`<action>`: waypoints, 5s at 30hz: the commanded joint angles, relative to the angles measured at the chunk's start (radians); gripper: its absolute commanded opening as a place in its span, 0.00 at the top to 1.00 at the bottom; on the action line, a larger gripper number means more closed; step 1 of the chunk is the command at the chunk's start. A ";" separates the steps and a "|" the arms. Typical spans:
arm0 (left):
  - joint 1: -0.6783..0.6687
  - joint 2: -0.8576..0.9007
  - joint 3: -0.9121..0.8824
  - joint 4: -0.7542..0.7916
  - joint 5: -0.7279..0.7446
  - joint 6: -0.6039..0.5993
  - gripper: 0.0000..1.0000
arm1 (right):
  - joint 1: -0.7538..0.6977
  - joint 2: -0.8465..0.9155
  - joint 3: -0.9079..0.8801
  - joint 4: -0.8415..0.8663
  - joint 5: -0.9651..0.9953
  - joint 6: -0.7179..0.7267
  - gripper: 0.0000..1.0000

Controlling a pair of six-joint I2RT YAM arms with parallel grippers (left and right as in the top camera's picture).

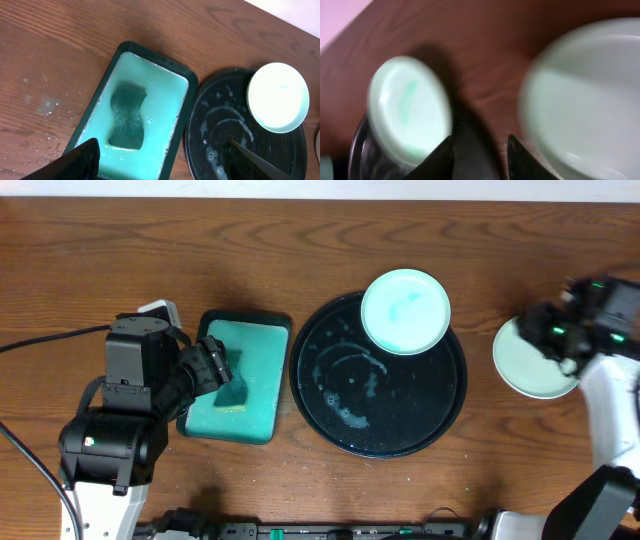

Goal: Clean dirty plates on tray and stack at the side
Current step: 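Carry the green plate right and set it on the white plate, then move right gripper back and grasp the rim of the last green plate, then grasp the sponge with the left gripper and bring it to the plate, then scrub the held green plate with the sponge in the left gripper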

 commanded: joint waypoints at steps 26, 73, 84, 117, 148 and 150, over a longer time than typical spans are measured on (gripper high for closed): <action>0.001 0.002 0.025 0.000 -0.002 0.002 0.22 | 0.371 0.227 0.000 0.039 0.164 -0.056 0.99; 0.000 0.838 -0.013 0.107 0.042 0.040 0.93 | 0.544 0.046 -0.019 -0.227 0.180 0.029 0.58; -0.002 0.493 -0.008 0.022 0.058 0.067 0.93 | 0.544 0.229 -0.019 -0.193 0.159 -0.025 0.67; -0.255 0.394 -0.010 0.162 0.136 0.066 0.93 | 0.486 0.179 -0.108 -0.207 0.092 -0.095 0.76; -0.547 0.983 0.002 0.430 -0.018 -0.244 0.93 | 0.528 0.193 -0.264 -0.007 0.122 -0.031 0.99; -0.514 0.983 0.014 0.381 -0.018 -0.246 0.93 | 0.528 0.193 -0.264 -0.007 0.136 -0.029 0.99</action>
